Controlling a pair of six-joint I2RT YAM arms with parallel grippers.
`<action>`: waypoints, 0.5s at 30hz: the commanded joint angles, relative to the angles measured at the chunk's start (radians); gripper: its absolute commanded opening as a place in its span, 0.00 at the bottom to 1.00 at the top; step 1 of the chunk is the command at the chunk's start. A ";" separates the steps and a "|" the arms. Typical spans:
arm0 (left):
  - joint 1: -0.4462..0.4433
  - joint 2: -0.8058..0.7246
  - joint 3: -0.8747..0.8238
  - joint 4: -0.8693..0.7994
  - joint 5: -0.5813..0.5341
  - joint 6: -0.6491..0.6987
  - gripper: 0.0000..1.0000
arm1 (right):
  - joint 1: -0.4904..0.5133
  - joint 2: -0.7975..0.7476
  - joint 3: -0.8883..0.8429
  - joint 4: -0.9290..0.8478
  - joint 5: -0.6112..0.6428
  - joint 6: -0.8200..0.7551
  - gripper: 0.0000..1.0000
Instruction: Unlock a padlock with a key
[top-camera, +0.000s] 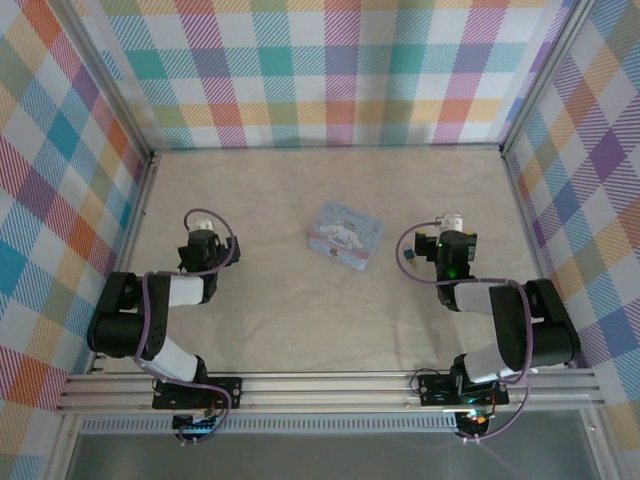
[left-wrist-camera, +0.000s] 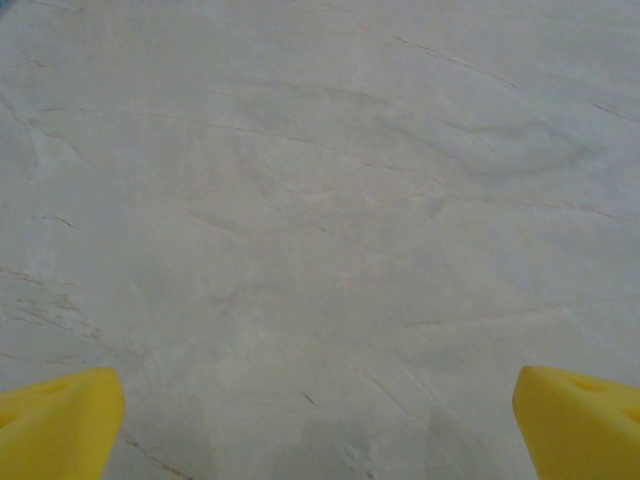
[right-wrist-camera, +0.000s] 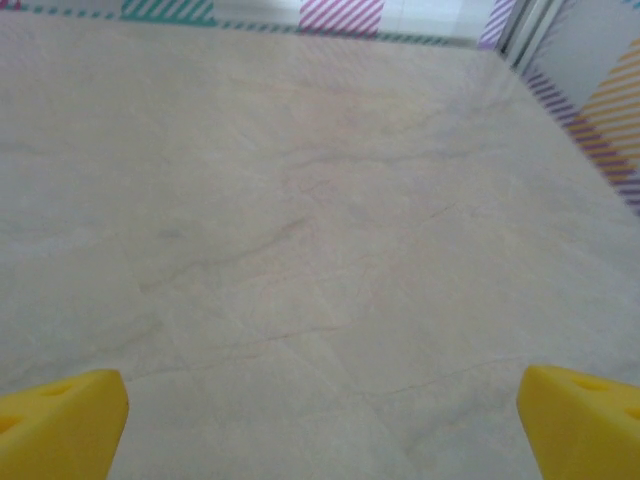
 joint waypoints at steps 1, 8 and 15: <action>-0.007 0.013 -0.031 0.212 0.062 0.047 1.00 | -0.060 0.020 -0.018 0.150 -0.212 0.029 1.00; -0.008 0.013 -0.032 0.215 0.060 0.051 1.00 | -0.095 0.065 0.004 0.143 -0.220 0.063 1.00; -0.009 0.013 -0.033 0.214 0.059 0.050 1.00 | -0.115 0.069 0.019 0.117 -0.251 0.078 1.00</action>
